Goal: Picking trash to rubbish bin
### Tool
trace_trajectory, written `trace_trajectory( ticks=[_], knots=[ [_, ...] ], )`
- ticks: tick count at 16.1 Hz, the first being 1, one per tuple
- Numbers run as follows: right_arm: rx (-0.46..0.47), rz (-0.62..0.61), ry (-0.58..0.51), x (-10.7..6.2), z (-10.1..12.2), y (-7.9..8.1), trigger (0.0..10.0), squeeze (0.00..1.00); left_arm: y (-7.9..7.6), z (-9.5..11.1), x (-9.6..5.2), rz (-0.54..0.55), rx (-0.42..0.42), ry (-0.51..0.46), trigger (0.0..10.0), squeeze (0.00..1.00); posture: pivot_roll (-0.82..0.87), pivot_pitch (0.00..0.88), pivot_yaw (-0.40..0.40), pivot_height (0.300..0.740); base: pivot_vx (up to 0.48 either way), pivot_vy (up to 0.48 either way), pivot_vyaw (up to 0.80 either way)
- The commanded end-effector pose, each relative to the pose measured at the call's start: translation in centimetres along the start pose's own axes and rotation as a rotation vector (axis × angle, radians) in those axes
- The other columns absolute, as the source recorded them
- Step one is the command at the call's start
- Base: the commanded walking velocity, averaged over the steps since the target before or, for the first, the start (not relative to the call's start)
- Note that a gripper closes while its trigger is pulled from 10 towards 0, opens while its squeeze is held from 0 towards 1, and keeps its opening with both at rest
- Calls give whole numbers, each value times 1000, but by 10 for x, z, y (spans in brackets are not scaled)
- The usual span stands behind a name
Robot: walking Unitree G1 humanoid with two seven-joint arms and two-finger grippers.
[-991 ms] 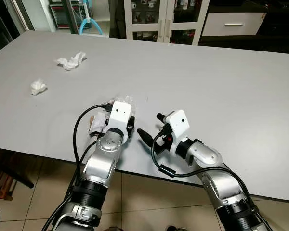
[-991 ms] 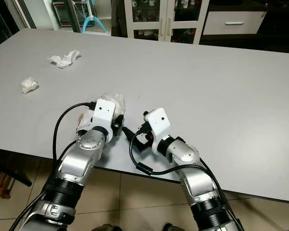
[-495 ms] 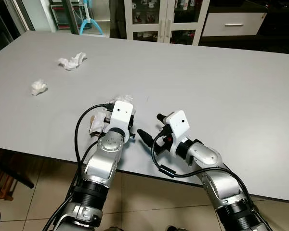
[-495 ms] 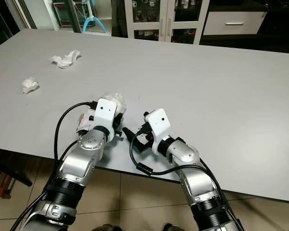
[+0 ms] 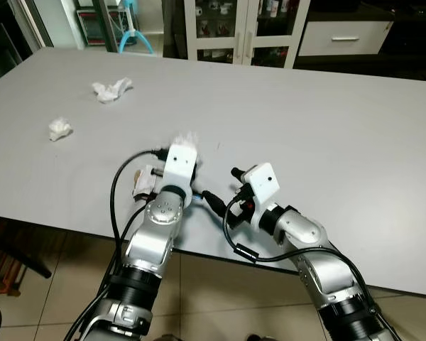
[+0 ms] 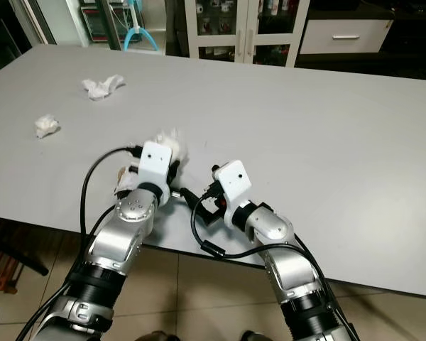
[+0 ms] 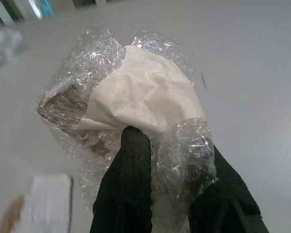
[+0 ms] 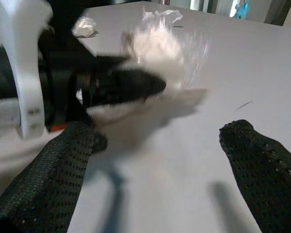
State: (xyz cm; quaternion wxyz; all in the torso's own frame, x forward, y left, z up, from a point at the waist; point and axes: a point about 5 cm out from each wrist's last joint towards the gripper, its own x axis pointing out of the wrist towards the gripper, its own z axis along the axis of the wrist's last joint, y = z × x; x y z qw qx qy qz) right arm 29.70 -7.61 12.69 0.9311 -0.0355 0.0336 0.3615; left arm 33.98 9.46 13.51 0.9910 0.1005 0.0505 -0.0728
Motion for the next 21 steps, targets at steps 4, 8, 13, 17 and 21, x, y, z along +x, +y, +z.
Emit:
trace_trajectory(
  ticks=[4, 8, 13, 17, 21],
  knots=[
    [-20, -8, -10, 3, 4, -2, 10000, 0, 11, 37, -2, 106, 26, -250, 10000, 0, -35, 73, 37, 740, 0, 0, 0],
    [-23, -187, -84, 4, 14, -23, 10000, 0, 12, 47, -5, 150, 81, -364, 10000, 0, -33, 72, 41, 740, 0, 0, 0],
    [13, -570, -355, -12, 54, -68, 10000, 0, 13, 37, -9, 141, 59, -385, 10000, 0, -31, 74, 43, 740, 0, 0, 0],
    [-18, -725, -401, -24, 55, -83, 10000, 0, 22, 31, -11, 149, 58, -385, 10000, 0, -24, 76, 42, 740, 0, 0, 0],
    [-32, -853, -386, -38, 41, -98, 10000, 0, 43, 15, -15, 173, 43, -369, 10000, 0, -25, 80, 47, 740, 0, 0, 0]
  ],
)
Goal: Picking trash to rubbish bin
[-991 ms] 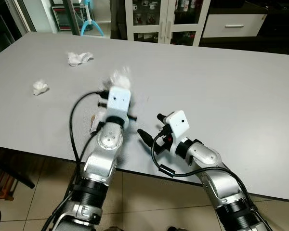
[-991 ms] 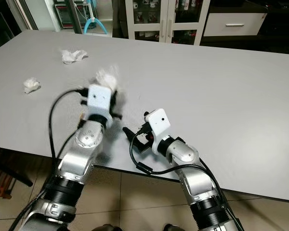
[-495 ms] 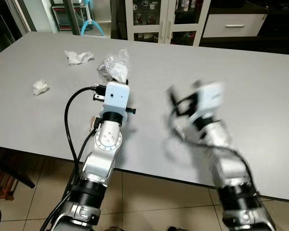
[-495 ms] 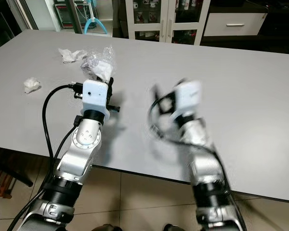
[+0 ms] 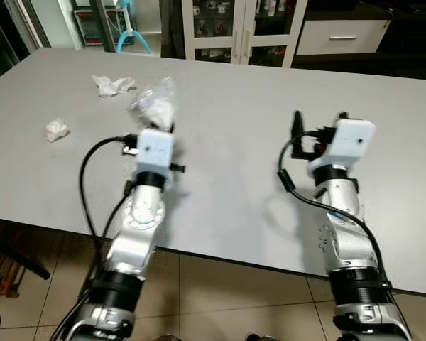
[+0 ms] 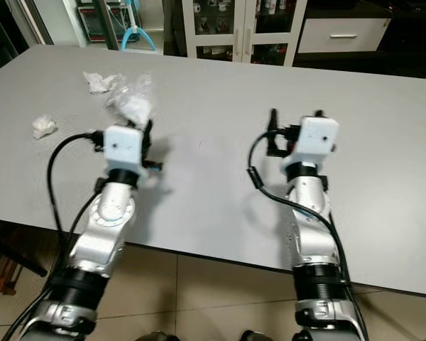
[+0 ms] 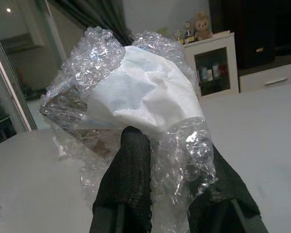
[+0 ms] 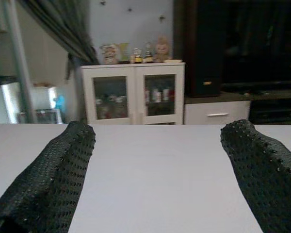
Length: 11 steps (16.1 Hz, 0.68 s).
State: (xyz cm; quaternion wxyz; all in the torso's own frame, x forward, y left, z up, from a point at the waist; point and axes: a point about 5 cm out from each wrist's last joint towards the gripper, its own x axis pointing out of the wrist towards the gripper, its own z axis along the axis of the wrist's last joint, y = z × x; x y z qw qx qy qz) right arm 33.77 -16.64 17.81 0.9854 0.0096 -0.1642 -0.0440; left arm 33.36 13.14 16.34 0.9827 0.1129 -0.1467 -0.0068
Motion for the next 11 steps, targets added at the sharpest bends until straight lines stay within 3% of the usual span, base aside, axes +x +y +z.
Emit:
trace_trajectory(
  ticks=[1, 5, 11],
  knots=[
    [-12, -26, 5, -2, -4, -6, 10000, 0, 6, -6, -2, 6, -2, 16, 10000, 0, -25, 82, 47, 740, 0, 0, 0],
    [-13, -57, 2, -4, -7, -13, 10000, 0, 17, -21, -7, 7, 23, 61, 10000, 0, -29, 85, 51, 740, 0, 0, 0],
    [-5, -62, 3, -4, -9, -12, 10000, 0, 8, -18, -7, -20, -7, 37, 10000, 0, -27, 80, 49, 740, 0, 0, 0]
  ],
)
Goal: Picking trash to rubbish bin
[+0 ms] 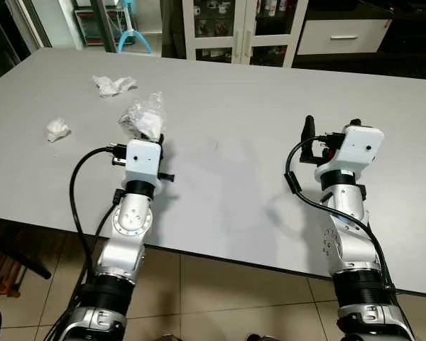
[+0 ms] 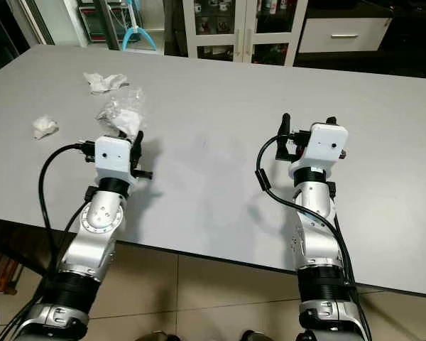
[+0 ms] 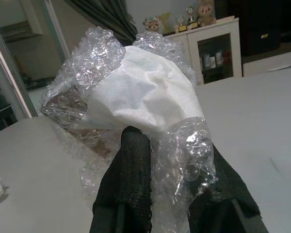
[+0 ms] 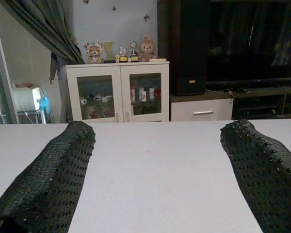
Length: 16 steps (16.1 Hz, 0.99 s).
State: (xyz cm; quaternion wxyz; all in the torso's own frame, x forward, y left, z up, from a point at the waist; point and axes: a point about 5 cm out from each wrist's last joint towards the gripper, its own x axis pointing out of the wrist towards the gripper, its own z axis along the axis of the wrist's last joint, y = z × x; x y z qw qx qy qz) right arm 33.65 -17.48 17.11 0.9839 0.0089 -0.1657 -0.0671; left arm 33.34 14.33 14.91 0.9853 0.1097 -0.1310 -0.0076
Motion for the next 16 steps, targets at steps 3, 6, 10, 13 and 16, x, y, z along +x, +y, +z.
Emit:
trace_trajectory(
  ticks=[3, 6, 10, 13, 16],
  knots=[
    [13, -22, 9, -1, -3, -4, 10000, 0, -2, -2, -2, -16, -11, 0, 10000, 0, -29, 70, 48, 740, 0, 0, 0],
    [16, -20, 11, -1, -4, -4, 10000, 0, -4, -1, -2, -20, -19, -5, 10000, 0, -31, 65, 50, 740, 0, 0, 0],
    [16, -15, 22, -3, -6, -3, 10000, 0, -5, -2, -2, -28, -28, -4, 10000, 0, -38, 57, 53, 740, 0, 0, 0],
    [15, -13, 23, -4, -6, -3, 10000, 0, -7, -1, -1, -34, -34, -5, 10000, 0, -48, 46, 57, 740, -247, 0, 0],
    [11, -17, 23, -4, -7, -3, 10000, 0, -9, 1, 1, -46, -36, -13, 10000, 0, -53, 36, 65, 740, -258, 0, 0]
  ],
)
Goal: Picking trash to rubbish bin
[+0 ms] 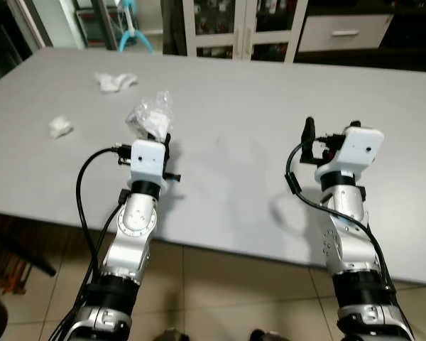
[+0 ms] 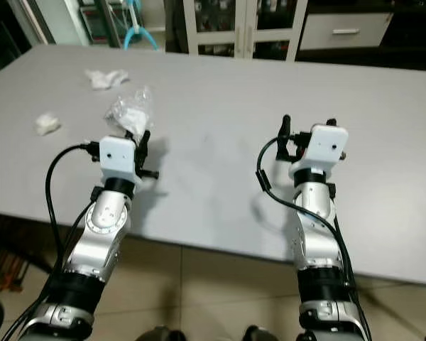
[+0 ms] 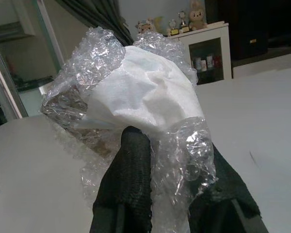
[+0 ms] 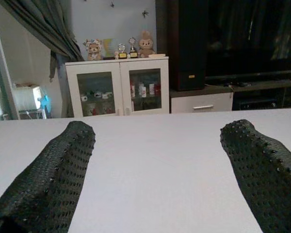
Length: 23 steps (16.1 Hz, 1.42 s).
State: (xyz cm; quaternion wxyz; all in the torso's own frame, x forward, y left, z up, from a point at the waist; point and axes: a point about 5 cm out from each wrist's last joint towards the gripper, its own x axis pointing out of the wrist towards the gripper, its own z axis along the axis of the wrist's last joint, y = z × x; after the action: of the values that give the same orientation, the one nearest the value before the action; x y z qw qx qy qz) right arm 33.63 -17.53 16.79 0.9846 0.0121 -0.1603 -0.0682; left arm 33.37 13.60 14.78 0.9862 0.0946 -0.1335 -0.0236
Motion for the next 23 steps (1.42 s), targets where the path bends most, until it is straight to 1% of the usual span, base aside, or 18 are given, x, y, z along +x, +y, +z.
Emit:
trace_trajectory(
  ticks=[1, 5, 9, 19, 23],
  knots=[
    [7, -14, 11, -2, -4, -2, 10000, 0, -2, 1, 1, -22, -3, -6, 10000, 0, -54, 36, 67, 740, -266, 0, 0],
    [5, -9, 19, -2, -5, -1, 10000, 0, -3, 2, 3, -25, -7, -7, 10000, 0, -54, 41, 64, 740, -316, 0, 0],
    [-9, 6, 34, -1, -6, 0, 10000, 0, -8, 1, 3, -22, -18, -4, 10000, 0, -47, 49, 44, 740, -303, 0, 0],
    [-26, 56, 57, 1, -8, 8, 10000, 0, -6, -1, 2, -3, -21, 5, 10000, 0, -38, 64, 34, 740, -295, 0, 0],
    [-25, 66, 75, -1, -12, 8, 10000, 0, -7, -3, 2, 1, -19, 20, 10000, 0, -38, 66, 32, 740, -60, 0, 0]
  ],
)
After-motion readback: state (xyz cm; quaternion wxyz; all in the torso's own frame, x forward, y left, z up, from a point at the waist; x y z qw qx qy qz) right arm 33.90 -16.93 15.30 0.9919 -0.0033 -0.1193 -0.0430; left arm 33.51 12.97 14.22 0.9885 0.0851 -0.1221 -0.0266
